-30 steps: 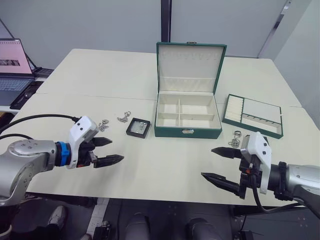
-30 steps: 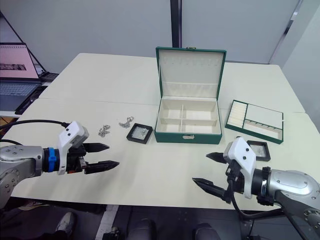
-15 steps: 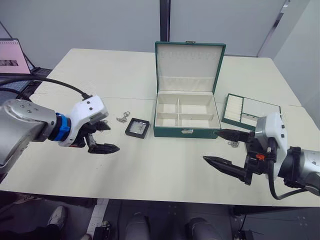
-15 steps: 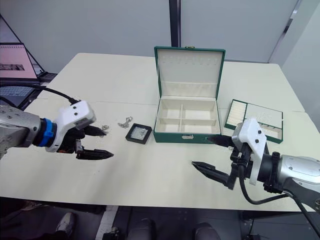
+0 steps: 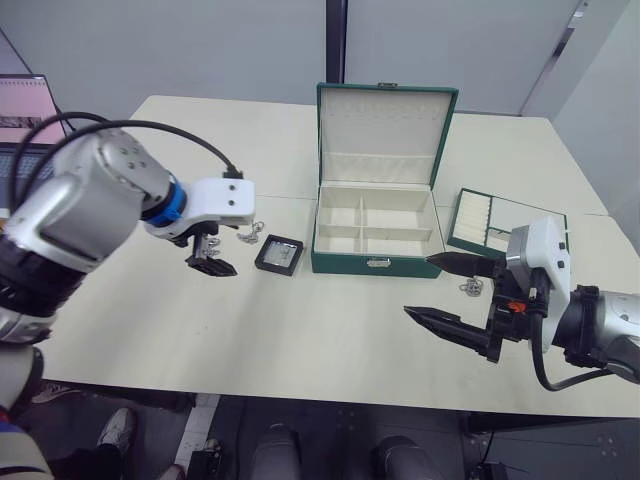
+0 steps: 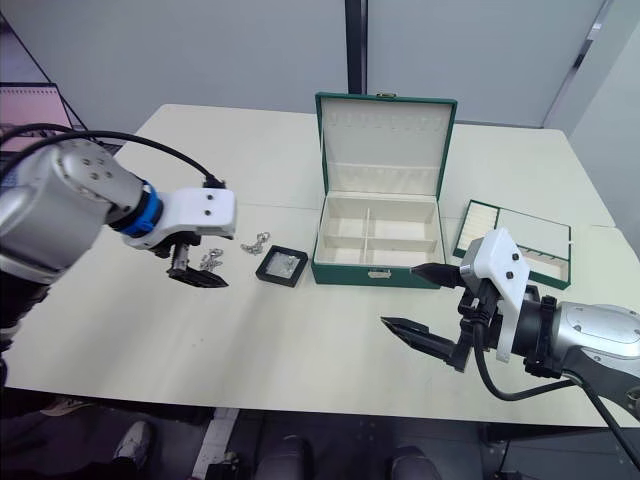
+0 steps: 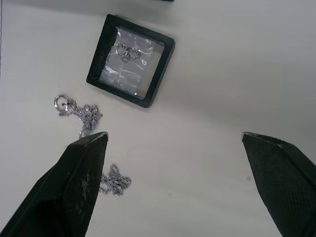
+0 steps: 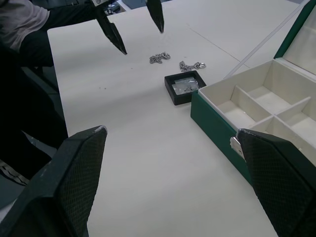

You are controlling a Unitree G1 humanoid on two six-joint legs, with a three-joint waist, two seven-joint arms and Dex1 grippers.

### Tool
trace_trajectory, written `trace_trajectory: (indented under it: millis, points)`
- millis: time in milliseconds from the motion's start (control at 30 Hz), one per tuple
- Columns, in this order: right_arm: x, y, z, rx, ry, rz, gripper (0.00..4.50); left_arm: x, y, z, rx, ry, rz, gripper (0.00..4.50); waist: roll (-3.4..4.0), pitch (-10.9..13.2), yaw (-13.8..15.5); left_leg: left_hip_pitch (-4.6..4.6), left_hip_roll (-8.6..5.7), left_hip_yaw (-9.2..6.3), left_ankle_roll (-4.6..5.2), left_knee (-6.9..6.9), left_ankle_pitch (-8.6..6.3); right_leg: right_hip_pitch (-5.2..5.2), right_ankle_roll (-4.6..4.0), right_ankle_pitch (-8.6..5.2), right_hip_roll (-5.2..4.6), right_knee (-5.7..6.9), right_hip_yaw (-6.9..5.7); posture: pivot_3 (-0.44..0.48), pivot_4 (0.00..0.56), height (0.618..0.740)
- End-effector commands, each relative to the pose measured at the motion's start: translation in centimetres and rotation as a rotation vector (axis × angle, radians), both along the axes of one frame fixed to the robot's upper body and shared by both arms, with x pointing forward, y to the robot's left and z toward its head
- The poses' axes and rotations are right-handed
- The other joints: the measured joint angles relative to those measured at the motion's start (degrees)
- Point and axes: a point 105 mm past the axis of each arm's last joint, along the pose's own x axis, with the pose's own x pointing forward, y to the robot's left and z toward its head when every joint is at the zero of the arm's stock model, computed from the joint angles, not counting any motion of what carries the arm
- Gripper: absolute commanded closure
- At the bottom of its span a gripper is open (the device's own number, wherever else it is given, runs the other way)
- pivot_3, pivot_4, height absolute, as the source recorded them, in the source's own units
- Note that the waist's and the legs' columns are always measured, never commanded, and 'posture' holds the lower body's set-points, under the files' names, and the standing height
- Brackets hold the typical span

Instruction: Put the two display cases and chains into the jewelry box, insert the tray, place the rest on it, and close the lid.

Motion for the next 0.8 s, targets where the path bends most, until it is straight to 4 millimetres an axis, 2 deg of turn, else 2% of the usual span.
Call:
trace_trajectory:
  millis: [33, 333, 800]
  points:
    - [0.0, 0.0, 0.7, -0.004, -0.043, 0.014, 0.02, 1.5, 0.5, 0.0, 0.119, -0.028, -0.046, 0.0, 0.0, 0.0, -0.11, 0.0, 0.01, 0.0, 0.0, 0.0, 0.0, -0.01, 0.0, 0.0, 0.0, 0.0, 0.0, 0.0, 0.15, 0.74]
    - [-0.7, 0.0, 2.0, 0.04, -0.061, 0.07, 0.02, 3.2, -1.4, -2.4, 0.164, 0.05, -0.138, 0.0, 0.0, 0.0, -0.14, -0.02, 0.02, 0.01, -0.03, 0.01, 0.02, -0.02, 0.0, 0.0, 0.0, 0.06, -0.01, 0.0, 0.15, 0.74]
    - [-0.9, -0.3, 1.7, 0.01, -0.051, 0.054, 0.02, 4.1, -2.6, -4.2, 0.206, 0.07, -0.176, 0.0, 0.0, 0.0, -0.2, -0.03, 0.02, -0.01, -0.05, 0.02, 0.03, 0.0, 0.0, 0.0, 0.0, 0.08, -0.01, 0.0, 0.15, 0.74]
